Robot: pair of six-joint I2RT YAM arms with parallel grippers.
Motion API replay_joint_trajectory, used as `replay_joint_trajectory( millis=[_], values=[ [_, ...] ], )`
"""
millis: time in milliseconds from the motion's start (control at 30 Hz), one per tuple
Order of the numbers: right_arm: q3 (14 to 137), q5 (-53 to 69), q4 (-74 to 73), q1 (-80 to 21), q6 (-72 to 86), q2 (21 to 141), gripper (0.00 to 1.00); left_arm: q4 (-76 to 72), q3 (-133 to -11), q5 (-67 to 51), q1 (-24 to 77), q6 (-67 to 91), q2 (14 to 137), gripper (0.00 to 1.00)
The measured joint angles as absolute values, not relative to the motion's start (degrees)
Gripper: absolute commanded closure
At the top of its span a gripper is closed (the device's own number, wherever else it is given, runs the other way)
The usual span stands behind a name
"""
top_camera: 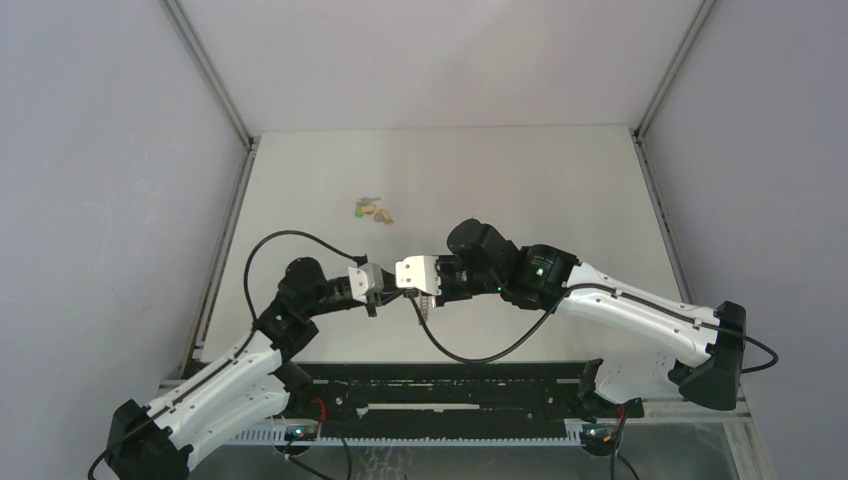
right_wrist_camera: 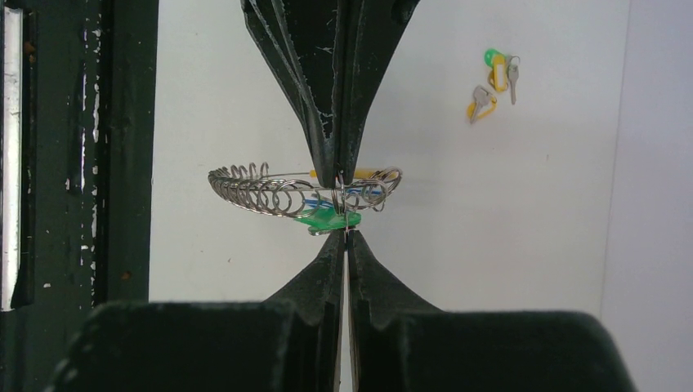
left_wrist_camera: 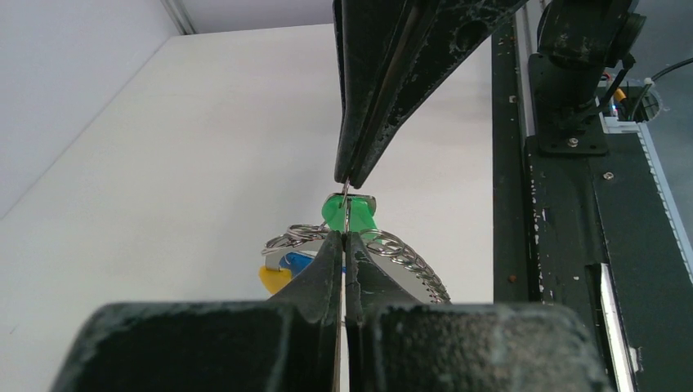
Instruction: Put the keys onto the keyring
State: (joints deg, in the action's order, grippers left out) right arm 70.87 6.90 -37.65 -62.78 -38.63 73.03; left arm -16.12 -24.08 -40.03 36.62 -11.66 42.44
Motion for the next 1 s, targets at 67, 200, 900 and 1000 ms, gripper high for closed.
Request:
replay_joint_trajectory(
  millis=[67,200,900,1000],
  values=[
    [70.87,6.57,-37.69,-62.78,-38.54,73.01,1.0,-16.08,-24.08,-39.62,36.62,-11.66,42.41,1.0],
    [70.87,6.37,-37.71,-62.78,-38.39,72.97,1.0,-15.75,-24.08,-39.29,36.62,-11.68,42.41,1.0],
    [70.87,5.91,-37.74,-62.78,-38.3,72.97,1.0,-15.66,-24.08,-37.85,36.62,-11.7,42.22,1.0],
    [70.85,5.89,-37.76,-62.78,-38.33,72.97,1.0,-15.68,-24.08,-37.69,36.62,-11.68,42.22,1.0]
  ],
)
